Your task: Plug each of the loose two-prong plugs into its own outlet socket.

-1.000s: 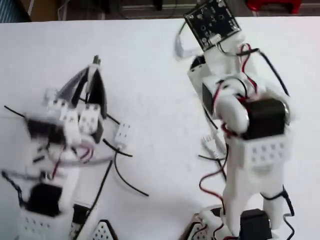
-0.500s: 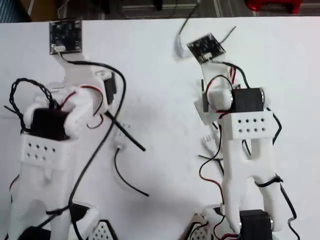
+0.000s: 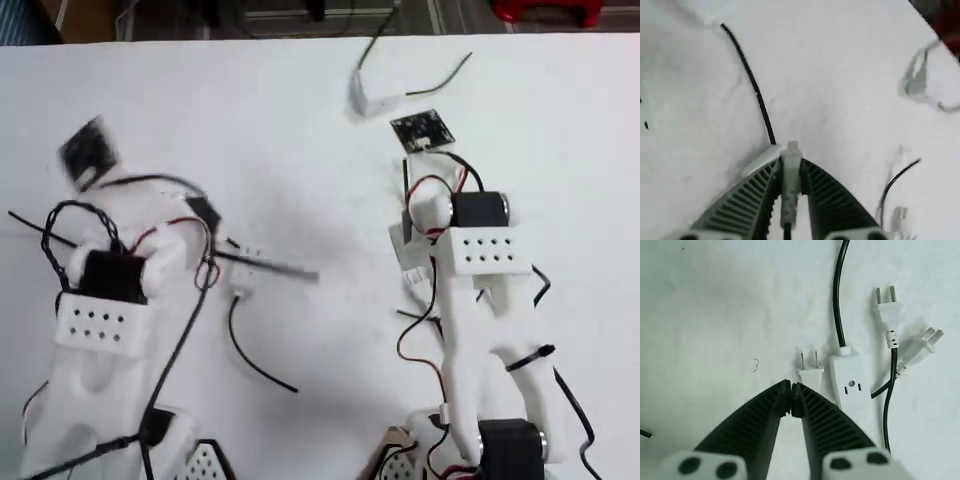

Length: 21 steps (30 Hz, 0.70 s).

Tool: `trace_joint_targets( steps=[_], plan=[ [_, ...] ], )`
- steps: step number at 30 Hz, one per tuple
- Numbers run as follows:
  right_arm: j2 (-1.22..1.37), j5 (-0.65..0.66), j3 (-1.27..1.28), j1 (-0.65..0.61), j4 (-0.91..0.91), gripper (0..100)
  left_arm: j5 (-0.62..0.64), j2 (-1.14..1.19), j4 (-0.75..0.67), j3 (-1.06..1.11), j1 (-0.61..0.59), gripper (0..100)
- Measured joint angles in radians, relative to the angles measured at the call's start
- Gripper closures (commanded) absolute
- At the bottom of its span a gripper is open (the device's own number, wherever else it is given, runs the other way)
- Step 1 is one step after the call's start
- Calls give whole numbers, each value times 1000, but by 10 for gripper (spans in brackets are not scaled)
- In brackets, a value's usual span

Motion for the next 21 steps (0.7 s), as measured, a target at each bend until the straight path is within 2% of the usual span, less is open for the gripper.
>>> trace_joint_targets(
  steps=[2, 4, 9, 13, 16, 21],
  plan=[
    [0, 0, 26, -2, -23, 981, 157, -3, -89, 72, -34, 977],
    [0, 0, 52, -2, -52, 981, 262, -6, -157, 115, -52, 977],
    [0, 0, 80, 0, -95, 981, 367, -6, -183, 115, -60, 976],
    [0, 0, 80, -2, -101, 981, 410, 34, -141, 64, -58, 976],
    [0, 0, 83, 0, -101, 981, 427, 173, -103, -17, -60, 976],
    [0, 0, 91, 0, -101, 981, 520, 493, 144, -288, -21, 976]
  ],
)
